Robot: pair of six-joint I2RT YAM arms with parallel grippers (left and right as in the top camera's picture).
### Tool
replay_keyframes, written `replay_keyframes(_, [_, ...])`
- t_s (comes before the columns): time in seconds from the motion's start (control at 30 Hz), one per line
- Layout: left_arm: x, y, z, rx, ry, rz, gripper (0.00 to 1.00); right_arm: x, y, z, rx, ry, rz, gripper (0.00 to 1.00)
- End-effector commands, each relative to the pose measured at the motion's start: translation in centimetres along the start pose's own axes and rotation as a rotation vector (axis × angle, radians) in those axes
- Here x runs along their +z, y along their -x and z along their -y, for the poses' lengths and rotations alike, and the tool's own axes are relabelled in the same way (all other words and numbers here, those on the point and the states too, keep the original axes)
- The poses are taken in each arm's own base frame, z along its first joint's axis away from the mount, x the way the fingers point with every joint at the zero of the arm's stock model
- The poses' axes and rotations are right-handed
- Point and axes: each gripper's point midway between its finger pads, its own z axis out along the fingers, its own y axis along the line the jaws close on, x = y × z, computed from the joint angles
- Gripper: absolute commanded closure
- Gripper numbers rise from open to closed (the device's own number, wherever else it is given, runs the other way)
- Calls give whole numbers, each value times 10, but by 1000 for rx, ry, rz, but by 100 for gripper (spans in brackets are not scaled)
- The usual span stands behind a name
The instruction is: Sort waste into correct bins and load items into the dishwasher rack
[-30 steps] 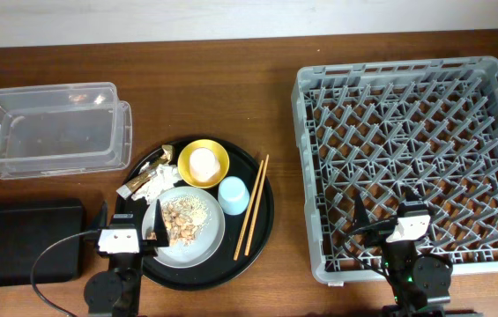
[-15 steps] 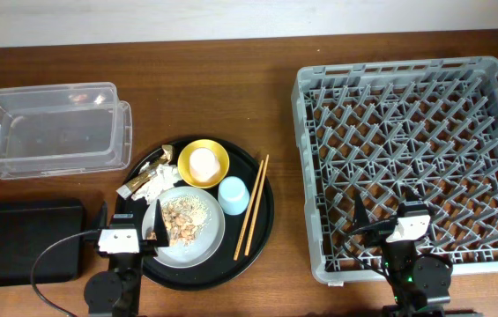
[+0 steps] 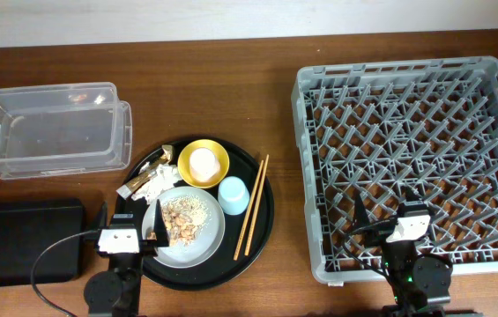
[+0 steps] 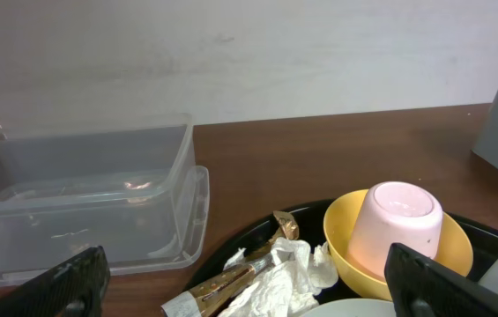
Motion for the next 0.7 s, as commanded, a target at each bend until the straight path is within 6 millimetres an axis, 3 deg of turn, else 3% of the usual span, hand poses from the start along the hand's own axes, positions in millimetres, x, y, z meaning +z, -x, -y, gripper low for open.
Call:
replay_keyframes(0.0, [0, -1, 3, 20, -17, 2, 1, 0, -3, 4, -1, -19, -8, 2])
replay_keyframes(0.53, [0, 0, 7, 2, -36, 9, 1, 0, -3, 4, -1, -18, -8, 2])
replay_keyframes(0.6, [-4, 6, 39, -155, -230, 17, 1, 0, -3, 4, -1, -18, -8, 2])
replay_keyframes(0.67, [-26, 11, 90, -336, -556, -29, 1, 0, -3, 4, -1, -18, -8, 2])
